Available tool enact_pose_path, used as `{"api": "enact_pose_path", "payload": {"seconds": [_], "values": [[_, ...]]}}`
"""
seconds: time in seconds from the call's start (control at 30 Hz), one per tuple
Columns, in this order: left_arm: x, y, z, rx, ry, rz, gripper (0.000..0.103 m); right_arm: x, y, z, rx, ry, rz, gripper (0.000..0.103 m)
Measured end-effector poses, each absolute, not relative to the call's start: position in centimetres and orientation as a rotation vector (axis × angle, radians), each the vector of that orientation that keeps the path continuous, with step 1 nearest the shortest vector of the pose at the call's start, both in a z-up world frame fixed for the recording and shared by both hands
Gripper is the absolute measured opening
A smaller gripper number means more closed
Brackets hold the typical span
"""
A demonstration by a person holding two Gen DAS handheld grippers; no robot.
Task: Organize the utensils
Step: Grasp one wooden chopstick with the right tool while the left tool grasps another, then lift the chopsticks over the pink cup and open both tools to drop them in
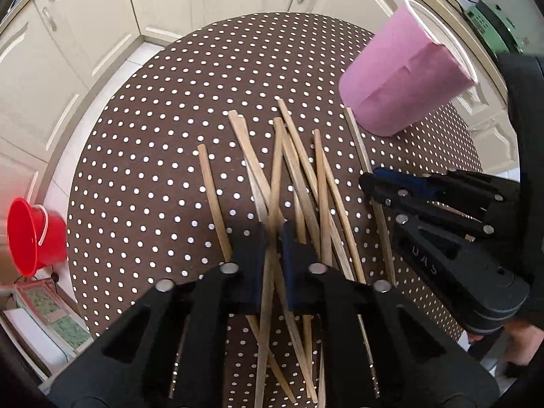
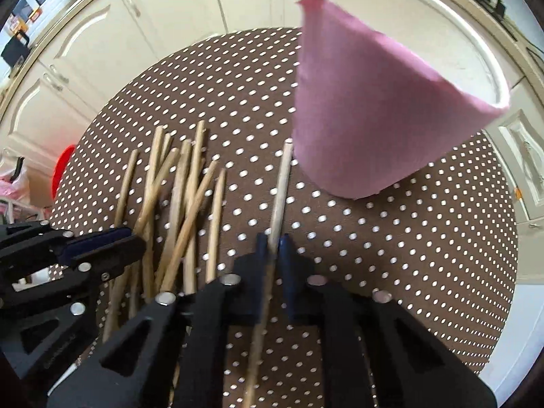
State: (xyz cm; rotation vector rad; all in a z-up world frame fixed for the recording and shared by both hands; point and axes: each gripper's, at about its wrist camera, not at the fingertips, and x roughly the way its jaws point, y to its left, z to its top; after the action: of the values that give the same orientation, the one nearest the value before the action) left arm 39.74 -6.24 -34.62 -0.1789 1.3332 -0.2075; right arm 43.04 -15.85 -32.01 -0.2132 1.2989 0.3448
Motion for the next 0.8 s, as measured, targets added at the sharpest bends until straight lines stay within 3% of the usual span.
{"api": "enact_pose_path", "payload": {"seconds": [0.37,0.8], "values": [[37.7,-6.1,-31.8,-0.165,1.298,-0.264,0.006,41.1,-16.5,-28.5,-0.056,1.277,0.369,0.005],[34.9,-6.4,-21.2,-0.122,1.121,-0.418,0.006,36.8,-19.1,-19.7,0.094,1.078,0.385,0.005]]}}
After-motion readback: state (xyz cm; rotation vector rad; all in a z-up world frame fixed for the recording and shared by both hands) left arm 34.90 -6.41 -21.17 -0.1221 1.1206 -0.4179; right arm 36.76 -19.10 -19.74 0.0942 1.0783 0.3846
